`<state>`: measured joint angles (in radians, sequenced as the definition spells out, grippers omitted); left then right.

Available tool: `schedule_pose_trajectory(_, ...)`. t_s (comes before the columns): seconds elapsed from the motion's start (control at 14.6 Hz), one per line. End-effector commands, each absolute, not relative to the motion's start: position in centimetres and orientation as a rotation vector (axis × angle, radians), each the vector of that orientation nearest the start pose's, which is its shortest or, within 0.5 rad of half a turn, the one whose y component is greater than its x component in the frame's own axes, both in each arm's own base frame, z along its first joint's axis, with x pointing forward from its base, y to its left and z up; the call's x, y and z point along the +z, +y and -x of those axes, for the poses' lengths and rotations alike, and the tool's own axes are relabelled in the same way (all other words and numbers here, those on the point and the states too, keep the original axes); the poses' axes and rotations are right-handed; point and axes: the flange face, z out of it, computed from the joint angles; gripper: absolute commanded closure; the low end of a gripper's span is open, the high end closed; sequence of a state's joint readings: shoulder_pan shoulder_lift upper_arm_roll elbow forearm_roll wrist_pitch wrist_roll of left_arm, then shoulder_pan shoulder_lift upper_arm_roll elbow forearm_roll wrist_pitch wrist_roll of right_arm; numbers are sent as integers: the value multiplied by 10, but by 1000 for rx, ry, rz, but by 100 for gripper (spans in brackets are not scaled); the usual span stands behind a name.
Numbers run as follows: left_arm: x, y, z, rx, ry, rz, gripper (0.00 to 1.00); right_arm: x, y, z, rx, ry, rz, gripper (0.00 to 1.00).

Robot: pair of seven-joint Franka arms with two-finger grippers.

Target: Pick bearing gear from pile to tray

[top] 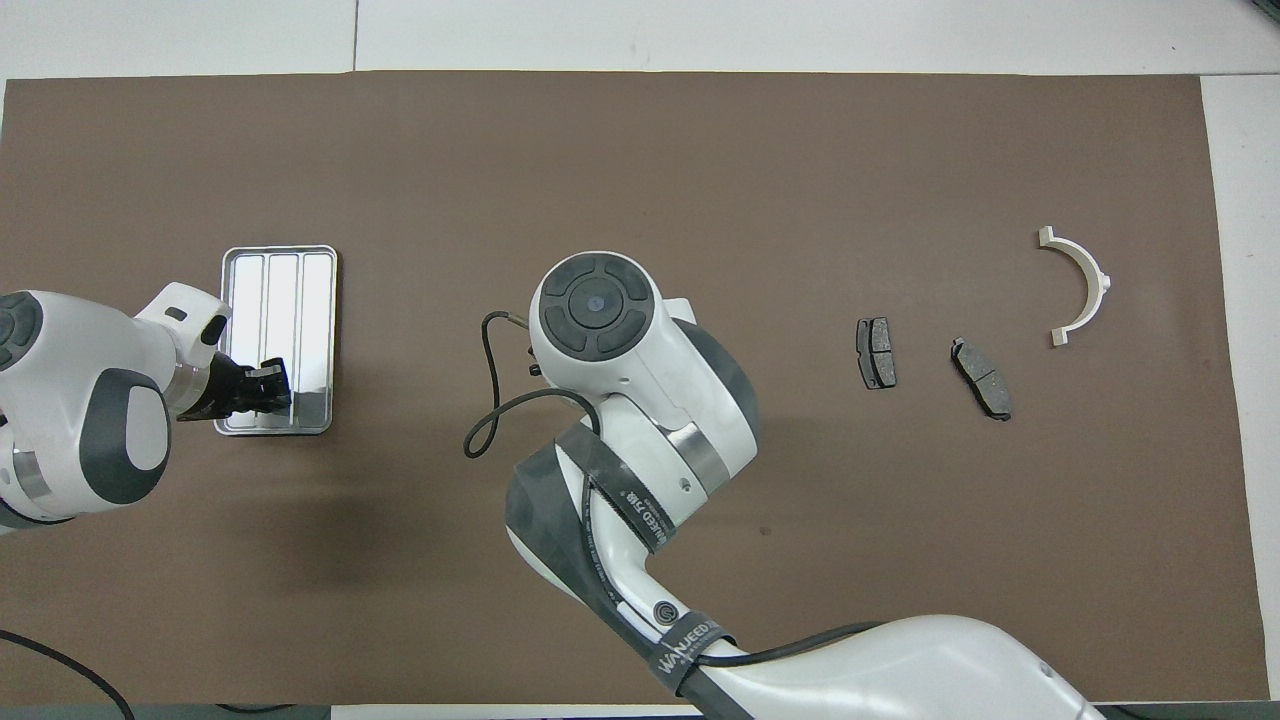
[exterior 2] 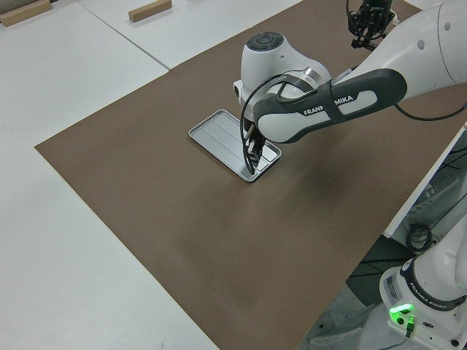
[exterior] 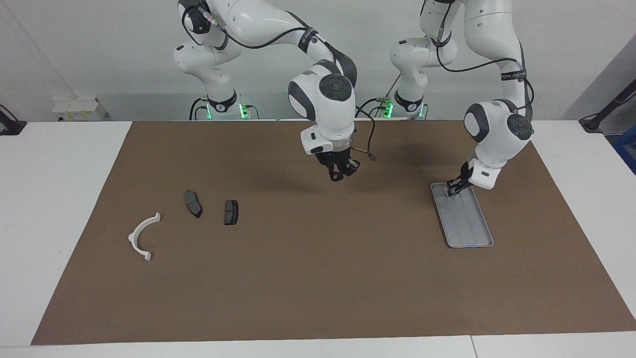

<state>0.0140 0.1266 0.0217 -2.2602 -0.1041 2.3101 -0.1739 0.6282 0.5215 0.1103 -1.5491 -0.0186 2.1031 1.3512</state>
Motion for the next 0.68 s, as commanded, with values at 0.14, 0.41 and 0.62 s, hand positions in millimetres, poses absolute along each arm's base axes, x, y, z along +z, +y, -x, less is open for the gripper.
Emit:
schedule_pose_trajectory(0.14, 297, 13, -525, 115, -466, 3175, 0, 306, 474, -531, -41, 957, 2906, 100)
schedule_pose_trajectory(0.41, 318, 7, -537, 166, -472, 3174, 0, 303, 472, -532, -42, 963, 2904, 100)
schedule_pose_trajectory(0.62, 326, 0, -540, 183, -483, 3171, 0, 306, 466, -536, -43, 973, 2921, 0)
